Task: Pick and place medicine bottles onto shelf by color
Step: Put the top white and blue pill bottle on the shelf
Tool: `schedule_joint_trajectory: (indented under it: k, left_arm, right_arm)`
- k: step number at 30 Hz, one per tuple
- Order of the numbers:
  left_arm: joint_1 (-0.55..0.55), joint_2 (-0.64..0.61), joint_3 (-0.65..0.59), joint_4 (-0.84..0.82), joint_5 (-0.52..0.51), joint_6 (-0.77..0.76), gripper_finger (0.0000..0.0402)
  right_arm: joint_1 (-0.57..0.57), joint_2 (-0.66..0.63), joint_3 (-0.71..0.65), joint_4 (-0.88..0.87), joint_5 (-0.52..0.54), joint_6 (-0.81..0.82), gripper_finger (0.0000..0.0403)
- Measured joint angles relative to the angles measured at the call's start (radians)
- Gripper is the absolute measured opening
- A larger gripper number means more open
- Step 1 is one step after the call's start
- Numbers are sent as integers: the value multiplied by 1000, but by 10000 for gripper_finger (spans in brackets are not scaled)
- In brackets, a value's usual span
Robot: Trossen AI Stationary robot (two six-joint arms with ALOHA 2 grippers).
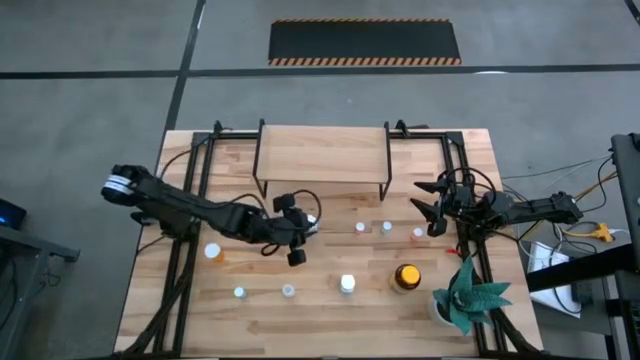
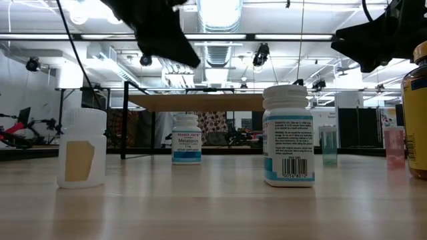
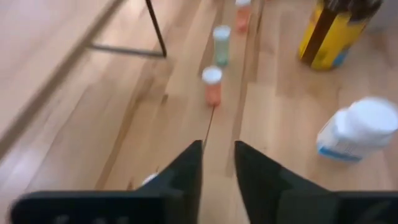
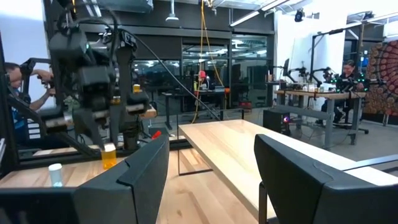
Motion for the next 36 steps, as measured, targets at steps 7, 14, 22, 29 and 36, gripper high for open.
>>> schedule_joint_trajectory:
  k: [7, 14, 22, 29, 36]
  left_arm:
    - [18, 76, -1, -16, -8, 0, 192]
    - [69, 130, -1, -23, -23, 1, 234]
    - [103, 141, -2, -53, -1, 1, 235]
    - [119, 150, -2, -59, 8, 1, 235]
    - [120, 151, -10, -62, 37, 0, 235]
  right_arm:
    - [0, 0, 0, -1, 0, 0, 226]
    - [0, 0, 0, -1, 0, -6, 226]
    - [0, 0, 0, -1, 1, -7, 226]
    - [0, 0, 0, -2, 1, -7, 226]
    - [0, 0, 0, -5, 2, -7, 226]
